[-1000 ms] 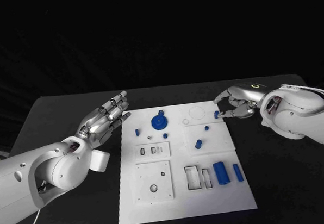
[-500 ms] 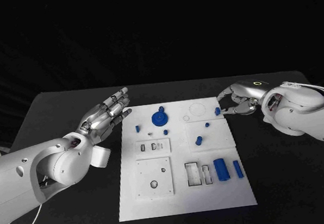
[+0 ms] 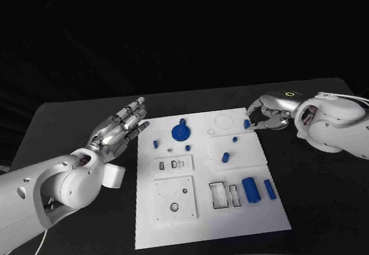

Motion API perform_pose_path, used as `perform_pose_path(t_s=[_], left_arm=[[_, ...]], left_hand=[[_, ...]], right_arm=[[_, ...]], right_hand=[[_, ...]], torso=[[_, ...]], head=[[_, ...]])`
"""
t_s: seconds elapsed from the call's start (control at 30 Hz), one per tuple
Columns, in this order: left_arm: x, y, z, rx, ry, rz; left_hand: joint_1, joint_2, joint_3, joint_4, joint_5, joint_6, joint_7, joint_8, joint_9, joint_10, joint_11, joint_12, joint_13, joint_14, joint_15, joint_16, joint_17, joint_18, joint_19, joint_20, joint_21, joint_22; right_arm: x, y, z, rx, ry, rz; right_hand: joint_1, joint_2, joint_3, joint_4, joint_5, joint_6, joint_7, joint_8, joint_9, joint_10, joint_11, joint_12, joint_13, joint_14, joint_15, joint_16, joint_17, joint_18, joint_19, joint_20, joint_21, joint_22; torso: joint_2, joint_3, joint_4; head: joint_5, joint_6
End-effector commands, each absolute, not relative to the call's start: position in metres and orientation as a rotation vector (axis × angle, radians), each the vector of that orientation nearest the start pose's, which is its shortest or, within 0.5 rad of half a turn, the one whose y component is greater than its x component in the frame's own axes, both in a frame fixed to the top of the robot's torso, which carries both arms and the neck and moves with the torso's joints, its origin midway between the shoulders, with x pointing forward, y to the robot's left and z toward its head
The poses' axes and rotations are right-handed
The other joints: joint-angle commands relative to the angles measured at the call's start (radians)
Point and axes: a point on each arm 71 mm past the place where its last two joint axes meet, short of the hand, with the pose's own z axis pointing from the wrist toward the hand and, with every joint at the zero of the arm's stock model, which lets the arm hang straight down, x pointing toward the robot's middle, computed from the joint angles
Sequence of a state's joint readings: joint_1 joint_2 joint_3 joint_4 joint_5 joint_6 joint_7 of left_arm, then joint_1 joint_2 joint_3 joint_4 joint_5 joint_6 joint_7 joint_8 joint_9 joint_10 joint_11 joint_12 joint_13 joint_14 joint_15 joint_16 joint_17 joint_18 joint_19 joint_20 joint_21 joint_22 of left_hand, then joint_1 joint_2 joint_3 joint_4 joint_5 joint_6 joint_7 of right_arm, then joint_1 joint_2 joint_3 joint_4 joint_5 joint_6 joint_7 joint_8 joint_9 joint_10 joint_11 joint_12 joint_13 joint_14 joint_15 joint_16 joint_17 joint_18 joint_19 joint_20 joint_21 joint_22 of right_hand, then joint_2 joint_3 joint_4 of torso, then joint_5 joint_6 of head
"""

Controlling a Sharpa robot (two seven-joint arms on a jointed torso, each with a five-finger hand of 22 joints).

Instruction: Assemble the parts on the task board

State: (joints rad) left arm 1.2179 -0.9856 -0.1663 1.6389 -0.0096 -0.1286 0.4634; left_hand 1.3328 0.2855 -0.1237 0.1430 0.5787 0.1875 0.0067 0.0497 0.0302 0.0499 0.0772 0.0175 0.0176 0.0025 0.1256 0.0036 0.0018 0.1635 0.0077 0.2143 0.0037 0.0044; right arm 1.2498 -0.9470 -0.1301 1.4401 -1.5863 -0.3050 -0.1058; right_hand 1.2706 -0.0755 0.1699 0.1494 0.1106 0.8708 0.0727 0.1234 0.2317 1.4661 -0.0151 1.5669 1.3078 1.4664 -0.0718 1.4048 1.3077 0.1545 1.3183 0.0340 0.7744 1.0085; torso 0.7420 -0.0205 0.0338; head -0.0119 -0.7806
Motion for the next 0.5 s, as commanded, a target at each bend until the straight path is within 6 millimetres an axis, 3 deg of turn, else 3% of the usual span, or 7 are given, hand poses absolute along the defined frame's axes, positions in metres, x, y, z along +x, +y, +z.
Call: perform_pose_path(t_s=[0.03, 0.5], left_arm=[[0.4459, 0.2333, -0.1999, -1.060, 1.543, -1.702], [0.4467, 0.2337, -0.2007, -1.064, 1.548, -1.698]], left_hand=[[0.006, -0.005, -0.001, -0.007, 0.004, 0.006, -0.002, 0.005, 0.002, -0.001, 0.004, 0.004, 0.001, 0.001, 0.004, -0.001, 0.000, 0.000, 0.004, 0.005, 0.004, 0.001], [0.005, -0.004, -0.001, -0.007, 0.004, 0.005, 0.000, 0.004, 0.002, -0.001, 0.006, 0.004, 0.000, 0.001, 0.005, -0.002, 0.000, 0.000, 0.005, 0.006, 0.004, 0.001]], right_arm=[[0.4939, -0.2780, -0.1977, -0.257, 1.696, 0.369], [0.4958, -0.2733, -0.2003, -0.263, 1.695, 0.381]], right_hand=[[0.009, -0.003, -0.007, 0.000, -0.005, 0.007, 0.001, 0.004, 0.002, 0.105, -0.004, 0.004, 0.263, 0.067, -0.007, -0.006, 0.072, -0.006, 0.009, 0.000, -0.005, -0.002], [0.022, -0.003, -0.006, -0.004, 0.025, 0.001, -0.001, 0.009, 0.007, 0.105, -0.005, 0.004, 0.263, 0.066, -0.008, -0.009, 0.068, -0.005, 0.010, -0.001, -0.013, -0.003]], torso=[[0.000, 0.0001, -0.0012], [-0.001, -0.0002, 0.0003]], head=[[0.000, -0.003], [-0.002, -0.013]])
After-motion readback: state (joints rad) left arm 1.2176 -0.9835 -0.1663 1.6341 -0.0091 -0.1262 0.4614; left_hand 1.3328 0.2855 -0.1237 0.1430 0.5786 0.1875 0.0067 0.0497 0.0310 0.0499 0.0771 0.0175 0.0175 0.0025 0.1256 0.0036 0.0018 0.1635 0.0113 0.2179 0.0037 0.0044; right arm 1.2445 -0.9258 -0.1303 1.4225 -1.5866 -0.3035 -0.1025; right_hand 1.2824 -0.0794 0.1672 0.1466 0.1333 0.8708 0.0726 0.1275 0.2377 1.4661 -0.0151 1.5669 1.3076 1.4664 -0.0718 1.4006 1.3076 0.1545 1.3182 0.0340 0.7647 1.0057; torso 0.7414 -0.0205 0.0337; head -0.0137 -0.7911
